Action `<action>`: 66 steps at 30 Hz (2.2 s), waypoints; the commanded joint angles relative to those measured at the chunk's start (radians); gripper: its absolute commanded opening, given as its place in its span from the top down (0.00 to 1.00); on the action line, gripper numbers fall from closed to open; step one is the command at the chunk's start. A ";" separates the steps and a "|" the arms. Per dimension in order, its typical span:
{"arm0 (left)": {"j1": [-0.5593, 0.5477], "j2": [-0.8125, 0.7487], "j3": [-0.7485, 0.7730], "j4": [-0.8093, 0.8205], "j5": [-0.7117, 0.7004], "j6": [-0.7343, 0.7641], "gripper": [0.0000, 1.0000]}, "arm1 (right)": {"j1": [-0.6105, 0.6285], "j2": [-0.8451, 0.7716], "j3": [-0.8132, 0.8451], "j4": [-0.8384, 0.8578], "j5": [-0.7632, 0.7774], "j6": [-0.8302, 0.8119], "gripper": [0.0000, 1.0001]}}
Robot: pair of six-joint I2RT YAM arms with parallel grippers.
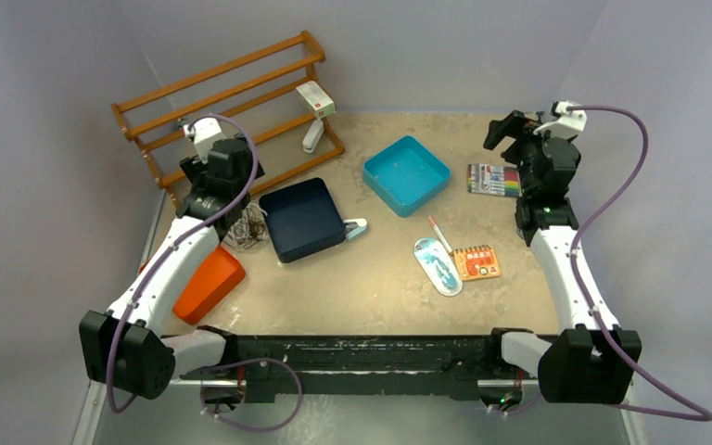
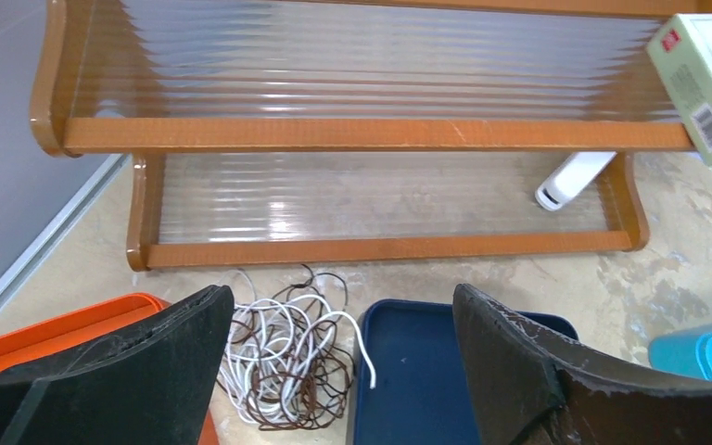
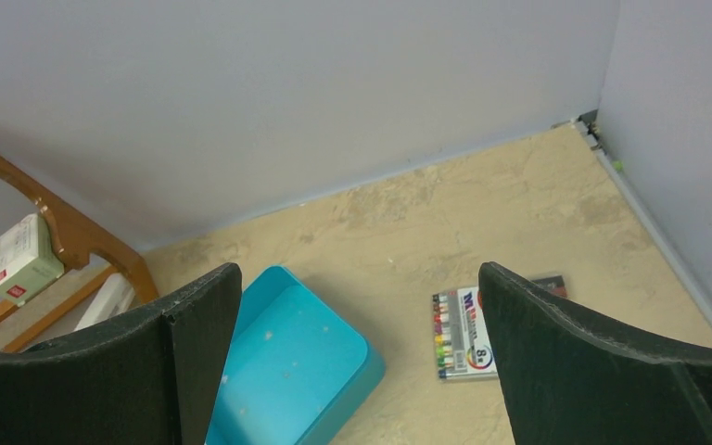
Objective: Untangle the cables
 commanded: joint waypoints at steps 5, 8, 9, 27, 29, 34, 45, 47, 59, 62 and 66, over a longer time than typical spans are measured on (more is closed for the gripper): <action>0.185 0.079 0.068 -0.103 0.215 -0.033 0.16 | -0.007 0.026 0.030 0.028 -0.078 0.058 0.01; 0.192 0.133 0.080 -0.128 0.255 -0.021 0.15 | -0.007 0.027 0.028 0.021 -0.083 0.058 0.01; 0.194 0.141 0.079 -0.132 0.258 -0.020 0.13 | -0.007 0.026 0.027 0.018 -0.083 0.059 0.01; 0.263 0.253 -0.001 -0.161 0.370 -0.022 0.07 | -0.007 0.031 0.007 0.016 -0.121 0.076 0.01; 0.263 0.263 -0.012 -0.159 0.378 -0.019 0.07 | -0.006 0.034 0.005 0.016 -0.126 0.079 0.01; 0.266 0.284 -0.016 -0.172 0.373 -0.006 0.07 | -0.007 0.039 0.005 0.016 -0.133 0.083 0.01; 0.274 0.295 -0.039 -0.180 0.423 0.016 0.06 | -0.007 0.051 0.005 0.019 -0.143 0.089 0.01; 0.274 0.301 -0.044 -0.185 0.406 0.010 0.06 | -0.006 0.053 0.005 0.021 -0.145 0.091 0.01; 0.274 0.395 -0.042 -0.181 0.407 -0.014 0.04 | -0.006 0.054 -0.025 0.022 -0.152 0.090 0.01; 0.274 0.432 -0.028 -0.183 0.403 -0.023 0.04 | -0.006 0.055 -0.030 0.024 -0.151 0.089 0.01; 0.274 0.470 -0.012 -0.172 0.410 -0.038 0.06 | -0.007 0.056 -0.040 0.025 -0.151 0.089 0.01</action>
